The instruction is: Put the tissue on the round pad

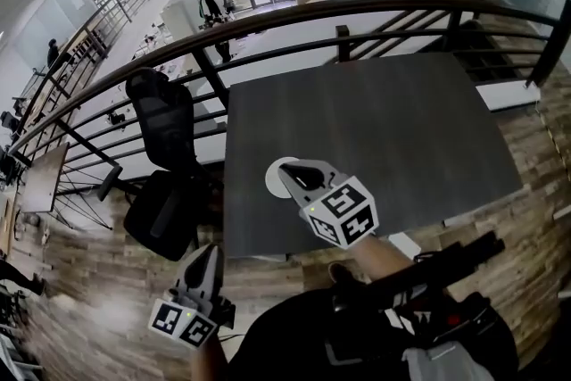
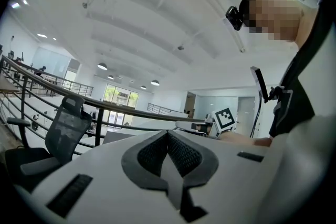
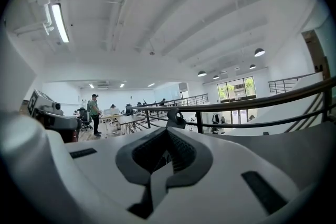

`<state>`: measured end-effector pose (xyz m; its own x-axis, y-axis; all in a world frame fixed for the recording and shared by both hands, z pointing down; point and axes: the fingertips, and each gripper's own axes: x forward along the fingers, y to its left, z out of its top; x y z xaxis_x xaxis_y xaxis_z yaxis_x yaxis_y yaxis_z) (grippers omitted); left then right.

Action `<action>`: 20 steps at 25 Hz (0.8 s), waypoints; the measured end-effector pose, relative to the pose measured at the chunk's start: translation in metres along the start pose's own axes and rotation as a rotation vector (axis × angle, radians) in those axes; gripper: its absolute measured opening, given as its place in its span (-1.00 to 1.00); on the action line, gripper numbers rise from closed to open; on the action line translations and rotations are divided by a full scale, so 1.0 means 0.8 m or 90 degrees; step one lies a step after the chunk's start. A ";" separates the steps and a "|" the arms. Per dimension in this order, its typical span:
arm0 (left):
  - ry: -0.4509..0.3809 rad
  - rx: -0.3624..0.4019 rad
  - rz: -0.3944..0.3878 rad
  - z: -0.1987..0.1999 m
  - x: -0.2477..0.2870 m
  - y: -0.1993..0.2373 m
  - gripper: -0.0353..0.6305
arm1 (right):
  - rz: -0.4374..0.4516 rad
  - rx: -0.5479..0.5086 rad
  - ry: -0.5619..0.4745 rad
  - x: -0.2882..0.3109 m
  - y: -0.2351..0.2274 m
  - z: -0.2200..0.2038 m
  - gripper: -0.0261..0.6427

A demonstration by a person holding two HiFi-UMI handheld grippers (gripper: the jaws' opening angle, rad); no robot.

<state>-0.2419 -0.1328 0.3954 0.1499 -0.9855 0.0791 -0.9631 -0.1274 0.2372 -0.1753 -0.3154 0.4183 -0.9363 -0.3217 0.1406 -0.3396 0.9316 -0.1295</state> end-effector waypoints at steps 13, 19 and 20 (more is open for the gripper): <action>-0.010 0.006 0.000 0.005 0.007 0.009 -0.88 | -0.046 -0.004 -0.015 -0.040 0.010 0.016 -0.92; -0.002 0.028 -0.014 0.003 0.008 0.003 -0.88 | -0.058 -0.015 -0.009 -0.043 0.012 0.014 -0.92; -0.002 0.026 -0.018 0.003 0.009 0.003 -0.88 | -0.060 -0.014 -0.008 -0.044 0.011 0.013 -0.92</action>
<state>-0.2435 -0.1402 0.3940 0.1766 -0.9818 0.0700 -0.9667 -0.1596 0.2001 -0.1463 -0.2974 0.4023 -0.9012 -0.4106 0.1384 -0.4248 0.9003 -0.0950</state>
